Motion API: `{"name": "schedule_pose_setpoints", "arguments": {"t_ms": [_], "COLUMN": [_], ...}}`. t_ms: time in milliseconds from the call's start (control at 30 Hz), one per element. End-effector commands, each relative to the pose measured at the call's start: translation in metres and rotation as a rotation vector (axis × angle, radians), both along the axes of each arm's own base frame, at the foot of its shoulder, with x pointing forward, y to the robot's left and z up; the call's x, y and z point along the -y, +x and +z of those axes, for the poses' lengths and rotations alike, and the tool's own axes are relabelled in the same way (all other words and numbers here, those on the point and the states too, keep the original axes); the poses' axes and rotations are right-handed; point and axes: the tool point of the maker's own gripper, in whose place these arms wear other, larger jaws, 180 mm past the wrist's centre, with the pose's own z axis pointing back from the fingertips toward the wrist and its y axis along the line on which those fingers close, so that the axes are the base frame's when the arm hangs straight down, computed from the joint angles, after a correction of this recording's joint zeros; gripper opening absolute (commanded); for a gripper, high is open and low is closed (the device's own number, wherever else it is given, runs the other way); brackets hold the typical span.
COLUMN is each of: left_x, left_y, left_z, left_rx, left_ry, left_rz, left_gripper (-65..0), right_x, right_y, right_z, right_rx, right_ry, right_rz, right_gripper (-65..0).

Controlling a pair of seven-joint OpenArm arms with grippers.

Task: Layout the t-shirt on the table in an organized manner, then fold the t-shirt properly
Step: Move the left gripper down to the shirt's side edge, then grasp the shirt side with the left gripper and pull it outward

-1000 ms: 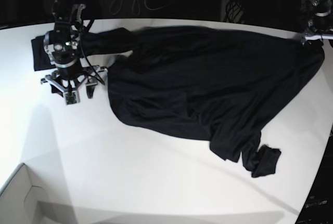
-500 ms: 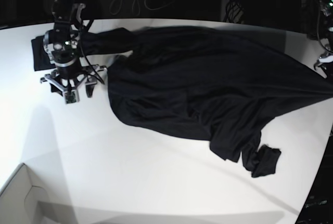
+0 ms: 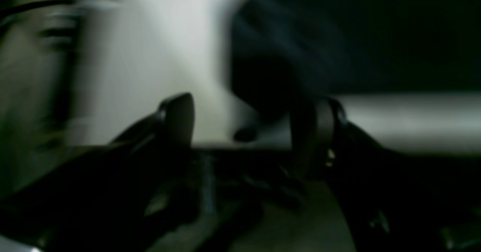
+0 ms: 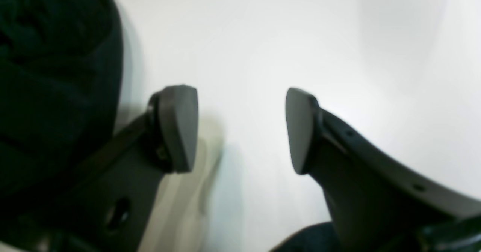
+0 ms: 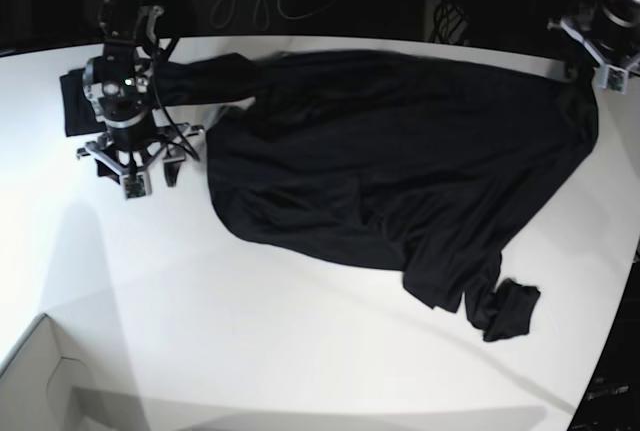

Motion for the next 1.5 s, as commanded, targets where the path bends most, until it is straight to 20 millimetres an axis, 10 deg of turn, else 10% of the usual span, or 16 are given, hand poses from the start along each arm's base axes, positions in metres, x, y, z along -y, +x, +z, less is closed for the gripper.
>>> {"name": "schedule_pose_setpoints", "arguments": {"t_ms": [0, 300, 500, 733, 867, 1200, 1467], "left_x": [-0.015, -0.047, -0.030, -0.004, 0.008, 0.089, 0.097], "left_y": [0.006, -0.012, 0.005, 0.085, 0.137, 0.234, 0.249], "left_z": [0.014, 0.005, 0.031, 0.110, 0.121, 0.043, 0.005], "left_rx": [0.030, -0.203, -0.101, 0.231, 0.381, 0.167, 0.171], "left_ry": [0.039, 0.122, 0.089, -0.040, -0.183, -0.212, -0.298], "left_rz": [0.014, 0.083, 0.037, -0.001, 0.064, -0.096, -0.103], "left_gripper": [-26.1, -26.1, -26.1, -25.8, -25.7, -25.6, -25.6], "right_x": [0.001, 0.001, 0.001, 0.000, 0.000, 0.000, 0.001], "right_y": [0.010, 0.011, 0.010, 0.012, 0.011, 0.010, 0.009], "right_z": [0.015, 0.016, 0.015, 0.016, 0.015, 0.016, 0.015], "right_rx": [0.059, 0.060, 0.059, 0.063, 0.060, 0.060, 0.058], "right_ry": [-0.001, -0.001, -0.001, 0.001, 0.001, -0.002, -0.004], "right_rz": [-0.001, -0.001, -0.001, 0.000, 0.000, 0.001, -0.002], "right_gripper": [-31.0, -31.0, -31.0, -31.0, -31.0, -31.0, -31.0]}}
